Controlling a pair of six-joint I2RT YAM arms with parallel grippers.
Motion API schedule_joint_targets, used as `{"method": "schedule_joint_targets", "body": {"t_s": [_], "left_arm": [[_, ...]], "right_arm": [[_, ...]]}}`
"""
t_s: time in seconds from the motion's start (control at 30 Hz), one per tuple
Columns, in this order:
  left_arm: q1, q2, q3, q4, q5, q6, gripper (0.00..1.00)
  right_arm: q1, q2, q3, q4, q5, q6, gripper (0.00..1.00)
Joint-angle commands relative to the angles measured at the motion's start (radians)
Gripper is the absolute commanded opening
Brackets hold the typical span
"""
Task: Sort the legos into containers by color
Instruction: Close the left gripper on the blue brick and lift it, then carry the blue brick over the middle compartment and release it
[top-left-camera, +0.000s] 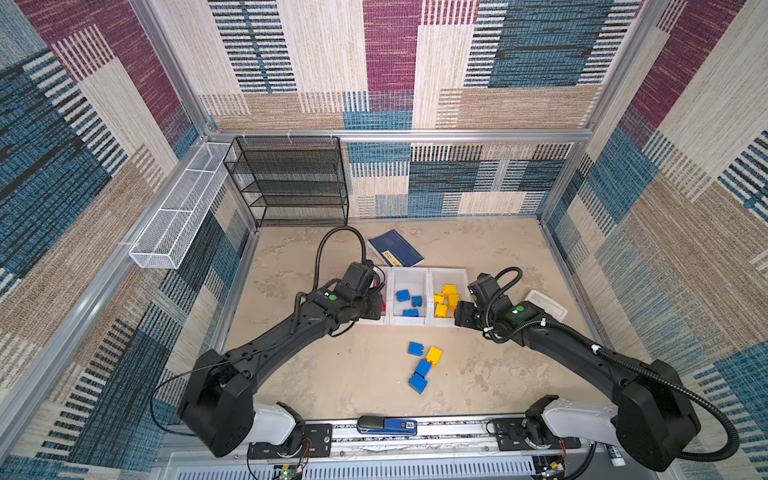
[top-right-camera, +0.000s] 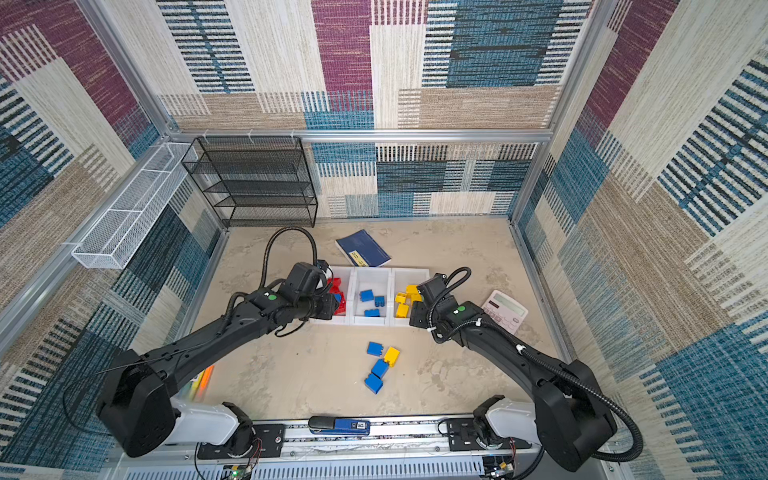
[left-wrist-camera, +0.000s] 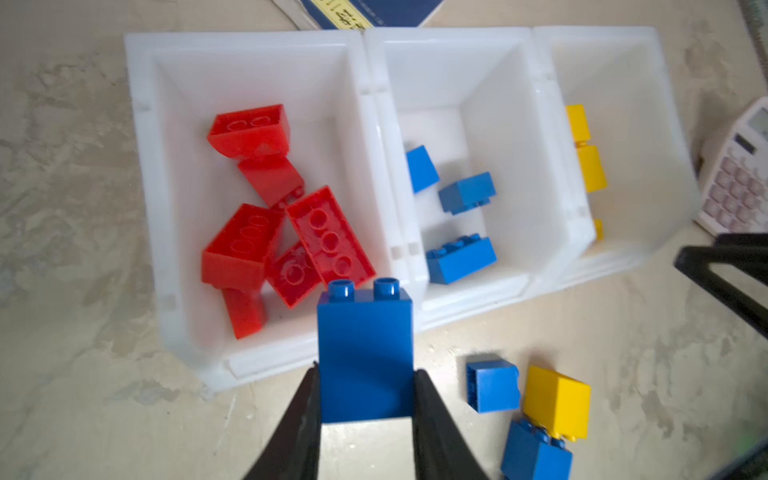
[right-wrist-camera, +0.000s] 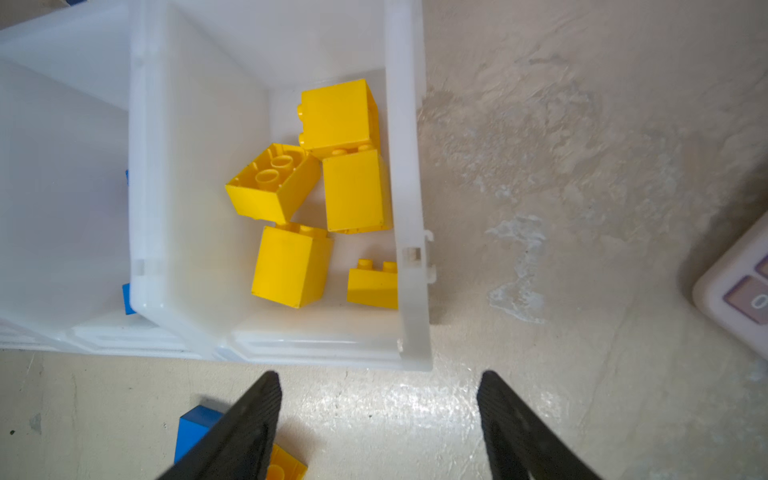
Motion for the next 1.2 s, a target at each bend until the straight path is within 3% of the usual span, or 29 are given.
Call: {"method": "schedule_joint_targets", "body": {"t_s": [0.0, 0.13, 0.37, 0.53, 0.77, 0.97, 1.17], "left_arm": [[0.06, 0.082, 0.057, -0.004, 0.053, 0.072, 0.29], [0.092, 0.147, 0.097, -0.006, 0.066, 0.084, 0.28], [0.091, 0.114, 0.097, 0.018, 0.118, 0.067, 0.28], [0.052, 0.122, 0.111, 0.048, 0.148, 0.047, 0.29], [-0.043, 0.242, 0.215, 0.057, 0.159, 0.042, 0.29], [-0.061, 0.305, 0.261, 0.056, 0.164, 0.039, 0.3], [-0.063, 0.294, 0.254, 0.053, 0.144, 0.033, 0.54]], "right_arm": [[0.001, -0.011, 0.006, 0.011, -0.001, 0.011, 0.77], [0.0, -0.037, -0.002, -0.001, 0.008, 0.016, 0.77], [0.001, -0.046, -0.012, -0.001, 0.017, 0.023, 0.77], [0.0, -0.022, -0.007, 0.016, 0.005, 0.021, 0.77], [0.001, -0.005, 0.002, 0.02, -0.002, 0.016, 0.77], [0.0, -0.024, -0.011, 0.014, 0.006, 0.019, 0.77], [0.0, -0.015, -0.008, 0.02, 0.001, 0.016, 0.77]]}}
